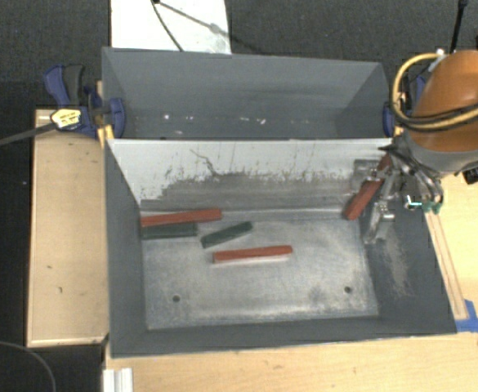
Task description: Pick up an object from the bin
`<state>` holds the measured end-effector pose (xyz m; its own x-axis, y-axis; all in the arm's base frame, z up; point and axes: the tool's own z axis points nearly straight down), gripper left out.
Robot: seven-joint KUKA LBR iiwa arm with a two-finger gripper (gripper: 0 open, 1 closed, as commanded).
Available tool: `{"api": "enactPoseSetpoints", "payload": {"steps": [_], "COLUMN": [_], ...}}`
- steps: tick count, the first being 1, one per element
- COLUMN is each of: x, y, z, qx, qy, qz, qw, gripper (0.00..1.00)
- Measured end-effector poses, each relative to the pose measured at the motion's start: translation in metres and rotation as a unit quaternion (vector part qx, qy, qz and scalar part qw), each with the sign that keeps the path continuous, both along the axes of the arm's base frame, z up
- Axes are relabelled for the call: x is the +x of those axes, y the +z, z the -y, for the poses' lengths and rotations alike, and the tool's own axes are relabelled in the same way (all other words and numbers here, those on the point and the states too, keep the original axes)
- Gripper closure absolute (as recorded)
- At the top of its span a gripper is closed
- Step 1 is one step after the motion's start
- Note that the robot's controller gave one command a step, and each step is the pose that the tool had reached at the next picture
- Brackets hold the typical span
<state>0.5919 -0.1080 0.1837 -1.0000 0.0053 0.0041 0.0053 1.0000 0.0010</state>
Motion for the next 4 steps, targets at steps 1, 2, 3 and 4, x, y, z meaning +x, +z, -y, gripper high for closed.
{"api": "enactPoseSetpoints", "payload": {"steps": [1, 2, 3, 4], "x": [-0.001, -0.03, -0.028, -0.039], "y": [-0.085, -0.115, -0.113, 0.047], "z": [-0.123, -0.122, -0.121, -0.115], "qx": [0.002, 0.0, 0.0, -0.001], "qy": [0.057, 0.086, 0.087, 0.269], "qz": [0.0008, 0.0009, 0.0033, 0.0069], "qw": [0.9984, 0.9963, 0.9962, 0.9632], "gripper": [0.0, 0.0, 1.0, 1.0]}}
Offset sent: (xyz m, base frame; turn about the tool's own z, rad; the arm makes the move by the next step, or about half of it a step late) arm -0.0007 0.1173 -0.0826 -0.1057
